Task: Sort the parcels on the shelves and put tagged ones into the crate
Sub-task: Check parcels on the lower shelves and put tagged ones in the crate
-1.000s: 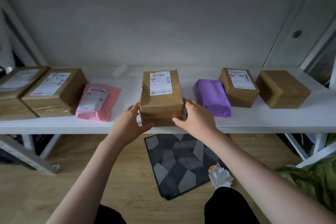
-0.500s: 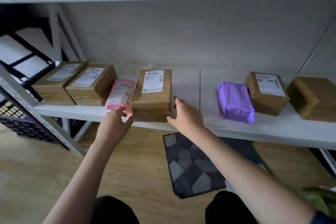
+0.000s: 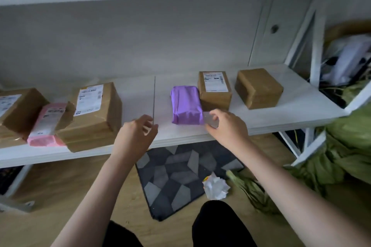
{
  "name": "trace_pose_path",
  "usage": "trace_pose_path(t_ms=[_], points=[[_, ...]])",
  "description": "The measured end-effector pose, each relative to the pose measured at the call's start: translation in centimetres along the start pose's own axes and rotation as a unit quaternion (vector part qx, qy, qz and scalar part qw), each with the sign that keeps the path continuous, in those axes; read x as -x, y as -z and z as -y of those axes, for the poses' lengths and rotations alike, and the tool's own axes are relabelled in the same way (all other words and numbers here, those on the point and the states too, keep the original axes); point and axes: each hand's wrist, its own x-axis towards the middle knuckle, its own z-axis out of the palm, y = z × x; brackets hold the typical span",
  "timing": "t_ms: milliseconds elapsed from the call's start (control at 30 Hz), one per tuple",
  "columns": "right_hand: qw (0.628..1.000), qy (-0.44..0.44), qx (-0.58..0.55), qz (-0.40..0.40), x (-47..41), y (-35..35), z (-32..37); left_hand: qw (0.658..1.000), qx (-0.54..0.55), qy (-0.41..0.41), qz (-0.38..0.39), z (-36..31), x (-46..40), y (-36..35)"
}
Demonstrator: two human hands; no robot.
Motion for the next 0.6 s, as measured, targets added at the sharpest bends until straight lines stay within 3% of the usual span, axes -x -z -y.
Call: trace_pose_path(t_ms=[233,433,600], points=[[0.996,-0.017,0.057,0.071,-1.0,-1.8,-2.1,0.991,-0.090,-0.002,0.094,-1.1,-2.3,-5.6],[0.996,-0.005,0.040,0.080,-2.0,-2.5,-1.4,0.991,-0.084,0.015,0.101,-1.3,-3.6,-5.9],[0.996,-0.009,0.017,0.086,-2.1,-2.9,-1.2,0.993,-0.084,-0.016,0.085,-2.5,-3.6,-6.5]])
